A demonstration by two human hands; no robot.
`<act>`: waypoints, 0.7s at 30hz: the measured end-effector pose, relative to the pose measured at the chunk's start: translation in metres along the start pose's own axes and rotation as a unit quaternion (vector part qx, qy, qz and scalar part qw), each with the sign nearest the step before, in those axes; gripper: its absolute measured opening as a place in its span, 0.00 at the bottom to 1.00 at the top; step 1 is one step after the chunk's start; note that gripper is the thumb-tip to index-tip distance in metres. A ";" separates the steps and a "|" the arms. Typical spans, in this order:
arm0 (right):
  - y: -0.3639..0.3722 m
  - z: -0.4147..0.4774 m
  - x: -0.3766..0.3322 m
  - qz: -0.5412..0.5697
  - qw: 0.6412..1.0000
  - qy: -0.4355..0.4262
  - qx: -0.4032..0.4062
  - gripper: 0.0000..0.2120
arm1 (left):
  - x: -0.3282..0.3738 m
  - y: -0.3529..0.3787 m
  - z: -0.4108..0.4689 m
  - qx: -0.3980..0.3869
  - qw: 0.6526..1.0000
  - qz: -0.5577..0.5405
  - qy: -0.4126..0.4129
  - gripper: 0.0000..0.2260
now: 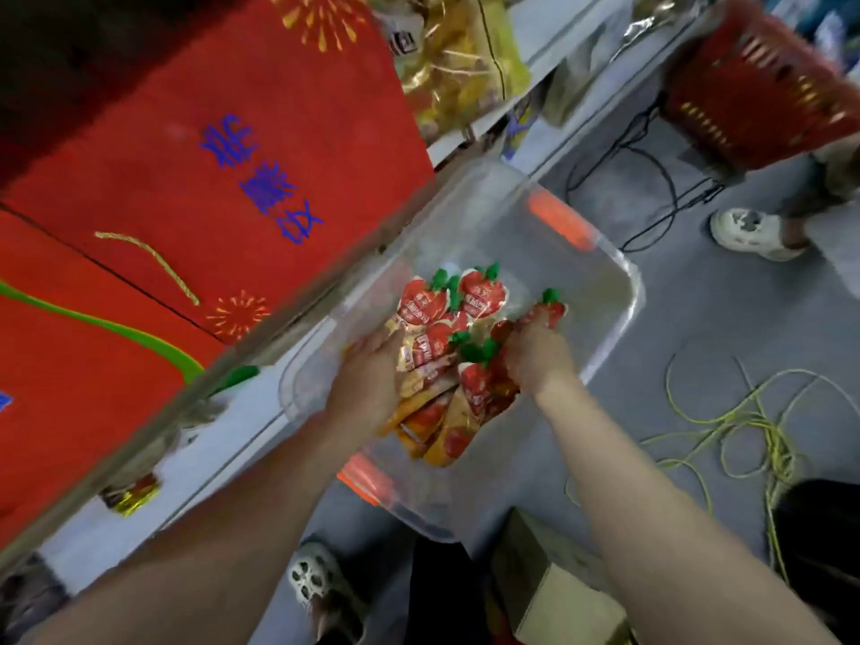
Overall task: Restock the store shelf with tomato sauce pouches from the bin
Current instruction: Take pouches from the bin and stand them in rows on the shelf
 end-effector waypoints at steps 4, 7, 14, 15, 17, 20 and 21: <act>0.028 0.034 0.004 0.012 0.998 0.048 0.037 0.35 | -0.003 0.021 0.024 -0.042 0.989 0.141 -0.004 0.27; 0.021 0.042 -0.003 0.049 0.989 0.021 0.136 0.35 | 0.005 0.022 0.031 -0.058 0.975 0.212 -0.021 0.24; 0.033 0.051 -0.001 0.247 0.961 0.105 0.065 0.26 | 0.014 0.015 0.021 -0.051 0.974 0.219 -0.039 0.20; 0.032 0.053 0.003 0.248 0.960 0.117 0.045 0.18 | 0.014 0.013 0.018 -0.038 0.981 0.186 -0.035 0.20; 0.025 0.055 0.009 0.260 0.957 0.127 0.028 0.11 | 0.013 0.004 0.012 0.002 0.996 0.091 -0.021 0.20; 0.017 0.051 0.019 0.377 0.915 0.144 0.019 0.10 | 0.014 -0.013 0.000 0.054 0.997 -0.058 -0.011 0.21; 0.015 0.044 0.022 0.433 0.889 0.147 0.006 0.10 | 0.015 -0.019 -0.004 0.064 0.992 -0.103 -0.016 0.21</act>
Point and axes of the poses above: each hand's wrist, its own z-axis towards the middle knuckle, its own y-axis out of the palm, x = y × z, the point moved 6 cm from there along z, towards the middle knuckle, and after that the axes turned 9 degrees about -z, right-handed, at the moved point
